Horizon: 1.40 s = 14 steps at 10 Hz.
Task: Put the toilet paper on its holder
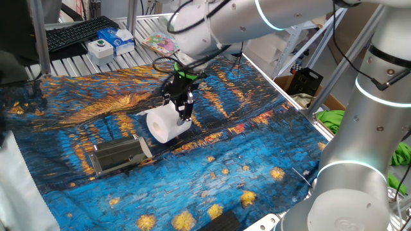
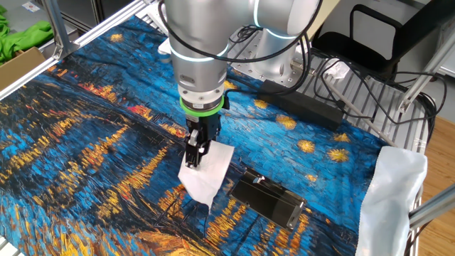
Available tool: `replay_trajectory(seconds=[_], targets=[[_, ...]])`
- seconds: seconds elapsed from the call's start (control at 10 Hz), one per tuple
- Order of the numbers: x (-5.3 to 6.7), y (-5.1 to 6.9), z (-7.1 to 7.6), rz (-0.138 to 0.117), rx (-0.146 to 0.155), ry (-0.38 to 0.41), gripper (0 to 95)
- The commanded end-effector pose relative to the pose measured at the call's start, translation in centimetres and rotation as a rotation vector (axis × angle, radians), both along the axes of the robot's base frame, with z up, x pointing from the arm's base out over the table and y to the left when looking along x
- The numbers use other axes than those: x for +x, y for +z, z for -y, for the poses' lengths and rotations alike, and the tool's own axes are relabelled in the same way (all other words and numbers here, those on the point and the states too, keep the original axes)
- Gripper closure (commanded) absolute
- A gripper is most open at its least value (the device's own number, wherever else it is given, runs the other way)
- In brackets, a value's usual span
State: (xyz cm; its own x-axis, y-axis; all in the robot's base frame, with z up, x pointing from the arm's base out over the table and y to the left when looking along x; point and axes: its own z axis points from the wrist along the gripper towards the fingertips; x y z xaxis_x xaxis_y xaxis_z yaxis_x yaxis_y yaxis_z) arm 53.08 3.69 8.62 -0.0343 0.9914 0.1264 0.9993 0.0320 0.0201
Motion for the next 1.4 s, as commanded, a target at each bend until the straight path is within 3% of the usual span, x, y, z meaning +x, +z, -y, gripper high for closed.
replay_trajectory(seconds=[0.1,0.7,1.4], targets=[[-0.1,0.2,-0.4,0.001,0.015,-0.028,95.0],[-0.4,0.9,-1.9,0.019,0.024,-0.015,95.0],[0.2,0.4,-4.8,0.022,0.005,-0.043,95.0]])
